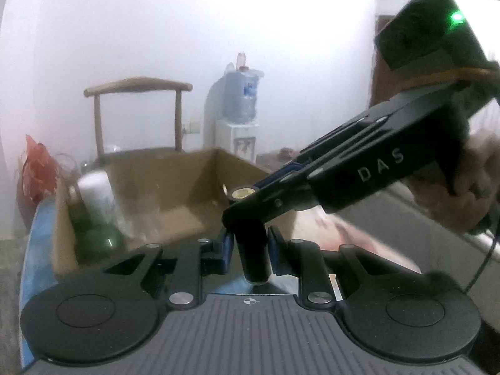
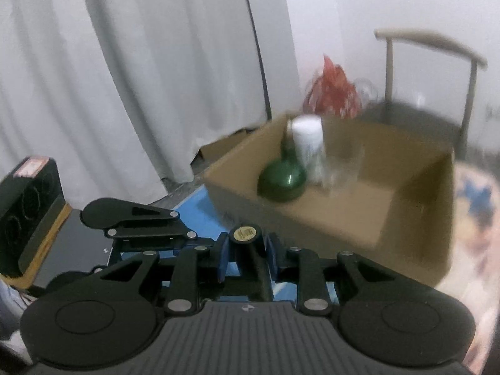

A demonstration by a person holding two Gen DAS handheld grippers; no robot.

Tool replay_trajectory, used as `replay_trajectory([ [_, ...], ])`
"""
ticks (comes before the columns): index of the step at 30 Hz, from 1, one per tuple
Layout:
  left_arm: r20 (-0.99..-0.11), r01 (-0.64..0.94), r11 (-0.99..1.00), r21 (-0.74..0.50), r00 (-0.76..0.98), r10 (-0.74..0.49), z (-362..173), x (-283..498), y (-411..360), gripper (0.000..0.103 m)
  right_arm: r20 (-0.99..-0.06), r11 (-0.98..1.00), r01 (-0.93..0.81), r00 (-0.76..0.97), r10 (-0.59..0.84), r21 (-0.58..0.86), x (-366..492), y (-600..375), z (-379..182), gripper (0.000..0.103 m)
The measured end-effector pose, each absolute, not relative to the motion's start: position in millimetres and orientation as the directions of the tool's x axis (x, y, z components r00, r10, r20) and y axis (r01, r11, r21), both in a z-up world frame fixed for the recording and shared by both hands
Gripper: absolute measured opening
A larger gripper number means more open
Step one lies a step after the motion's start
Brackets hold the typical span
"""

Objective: Organize rigid objects
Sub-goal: 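Close the right gripper around the black gold-capped cylinder, then carry the black cylinder with the right gripper into the box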

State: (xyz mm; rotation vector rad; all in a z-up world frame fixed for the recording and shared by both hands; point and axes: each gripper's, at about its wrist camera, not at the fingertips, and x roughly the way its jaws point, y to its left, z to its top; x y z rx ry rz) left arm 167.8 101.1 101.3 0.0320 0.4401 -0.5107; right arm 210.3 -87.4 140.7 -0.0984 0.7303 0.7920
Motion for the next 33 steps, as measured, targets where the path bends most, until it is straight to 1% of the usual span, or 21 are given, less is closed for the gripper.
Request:
replay_trajectory([
  [3, -0.419, 0.473, 0.878, -0.074, 0.784, -0.458, 117.3, 195.0, 108.5, 0.022, -0.619, 0.711, -0.684, 0.491, 0.614, 0.163, 234.9, -76.9, 158.0, 0.027],
  [6, -0.464, 0.459, 0.883, -0.103, 0.763, -0.45, 122.8, 232.8, 118.4, 0.023, -0.626, 0.72, -0.661, 0.474, 0.619, 0.211, 272.7, -66.3, 162.1, 0.026],
  [7, -0.494, 0.458, 0.882, -0.111, 0.745, -0.449, 121.4, 248.4, 121.5, 0.023, -0.634, 0.719, -0.657, 0.462, 0.62, 0.225, 285.7, -62.4, 160.7, 0.026],
  [11, -0.566, 0.455, 0.883, -0.118, 0.7, -0.436, 109.2, 294.7, 129.4, 0.022, -0.657, 0.746, -0.628, 0.47, 0.589, 0.22, 325.8, -48.1, 143.1, 0.024],
  [14, -0.63, 0.455, 0.885, -0.103, 0.658, -0.412, 98.4, 320.7, 129.0, 0.022, -0.667, 0.761, -0.595, 0.461, 0.585, 0.257, 352.3, -45.3, 124.5, 0.023],
  [17, -0.69, 0.455, 0.889, -0.057, 0.625, -0.365, 87.1, 337.9, 123.5, 0.019, -0.676, 0.771, -0.554, 0.439, 0.592, 0.315, 371.4, -49.5, 104.1, 0.023],
  [19, -0.706, 0.454, 0.889, -0.052, 0.614, -0.355, 84.1, 339.9, 124.0, 0.019, -0.67, 0.764, -0.544, 0.426, 0.607, 0.347, 378.8, -53.8, 94.8, 0.023],
  [23, -0.695, 0.445, 0.895, -0.03, 0.634, -0.339, 87.0, 335.2, 130.1, 0.022, -0.665, 0.762, -0.534, 0.422, 0.616, 0.366, 381.4, -64.2, 90.1, 0.023],
  [26, -0.738, 0.44, 0.897, -0.032, 0.595, -0.318, 85.8, 340.4, 131.7, 0.027, -0.692, 0.777, -0.523, 0.415, 0.59, 0.35, 381.5, -73.3, 86.0, 0.023],
  [27, -0.756, 0.443, 0.896, -0.017, 0.581, -0.302, 84.0, 345.4, 131.0, 0.031, -0.709, 0.787, -0.518, 0.411, 0.573, 0.335, 382.2, -75.5, 83.3, 0.023],
  [30, -0.798, 0.468, 0.882, 0.054, 0.552, -0.244, 78.4, 351.7, 125.0, 0.032, -0.772, 0.822, -0.494, 0.39, 0.502, 0.285, 390.4, -78.4, 70.5, 0.025],
  [33, -0.825, 0.466, 0.884, 0.035, 0.513, -0.238, 75.1, 358.4, 123.5, 0.032, -0.82, 0.84, -0.463, 0.338, 0.461, 0.282, 406.2, -76.7, 54.5, 0.025],
])
